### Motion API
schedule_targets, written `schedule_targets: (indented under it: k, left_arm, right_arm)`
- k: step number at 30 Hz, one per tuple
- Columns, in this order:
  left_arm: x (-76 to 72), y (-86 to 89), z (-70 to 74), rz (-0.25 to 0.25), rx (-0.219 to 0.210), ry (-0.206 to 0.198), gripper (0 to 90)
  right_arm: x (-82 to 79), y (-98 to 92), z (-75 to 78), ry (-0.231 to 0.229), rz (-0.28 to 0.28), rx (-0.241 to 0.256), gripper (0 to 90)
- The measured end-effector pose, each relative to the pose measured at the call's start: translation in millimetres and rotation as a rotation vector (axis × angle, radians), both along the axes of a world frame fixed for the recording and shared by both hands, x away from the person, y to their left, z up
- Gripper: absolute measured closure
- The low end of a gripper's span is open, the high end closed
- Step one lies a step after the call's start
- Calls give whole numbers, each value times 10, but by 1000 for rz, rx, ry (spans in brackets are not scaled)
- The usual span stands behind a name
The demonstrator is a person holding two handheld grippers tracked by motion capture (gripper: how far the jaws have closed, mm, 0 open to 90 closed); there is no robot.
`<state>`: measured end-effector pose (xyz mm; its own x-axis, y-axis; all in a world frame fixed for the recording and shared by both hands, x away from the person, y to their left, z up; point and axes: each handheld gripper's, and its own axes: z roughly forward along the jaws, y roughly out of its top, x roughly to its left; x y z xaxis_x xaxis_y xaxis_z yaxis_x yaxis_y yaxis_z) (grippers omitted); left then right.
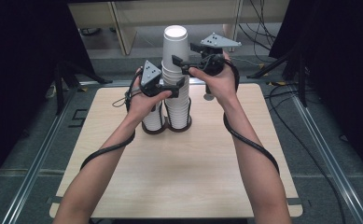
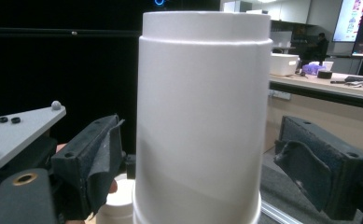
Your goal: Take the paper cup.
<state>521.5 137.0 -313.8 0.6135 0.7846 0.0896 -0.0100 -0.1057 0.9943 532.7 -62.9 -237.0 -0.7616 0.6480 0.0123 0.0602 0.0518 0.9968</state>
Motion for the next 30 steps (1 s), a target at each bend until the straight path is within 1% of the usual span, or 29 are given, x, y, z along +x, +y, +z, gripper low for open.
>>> schedule_targets:
  k: [1, 2, 6, 7, 8, 11, 16, 17, 18, 22, 23, 24, 25, 26, 27, 30]
  left_arm:
    - [7, 0, 0, 3, 1, 3, 13]
    - [15, -3, -2, 0, 0, 7, 15]
    - [39, -9, -7, -1, -9, 16, 26]
    - [45, -13, -9, -1, -11, 13, 26]
    - [50, -19, -7, 1, -18, 15, 31]
    - [52, -18, 0, 2, -16, 12, 36]
    - [54, -11, 3, -1, -15, 10, 45]
    - [54, -11, 2, -1, -14, 10, 45]
    - [54, -10, 3, -2, -13, 10, 45]
    - [57, -9, 2, -3, -12, 10, 45]
    - [57, -11, 1, -3, -9, 9, 44]
    - [57, -11, 1, -2, -8, 8, 44]
    - [58, -10, 1, -3, -8, 8, 45]
    - [61, -10, 3, -4, -6, 10, 44]
    - [61, -13, 4, -3, -4, 9, 44]
    - [63, -15, 6, -3, -4, 10, 43]
  right_arm:
    - [28, 15, 8, -17, 4, -6, 151]
    - [38, 37, 14, -7, 5, -1, 151]
    - [99, 111, 49, -1, 0, -2, 152]
    - [99, 111, 49, -1, 0, -2, 152]
    - [121, 134, 57, 9, -1, 0, 151]
    - [148, 161, 62, 16, -3, 0, 152]
    - [170, 181, 65, 1, 2, 0, 151]
    - [169, 188, 67, 9, 2, 5, 151]
    - [174, 189, 74, 0, 2, 5, 151]
    - [186, 192, 102, -1, 3, 6, 151]
    - [192, 180, 131, -10, 0, 17, 151]
    - [192, 180, 131, -10, 0, 17, 151]
    - [188, 178, 148, -5, 3, 33, 151]
    - [200, 177, 167, -12, -3, 23, 152]
    - [211, 186, 168, -5, 1, 21, 152]
    - [234, 191, 169, -6, 4, 21, 154]
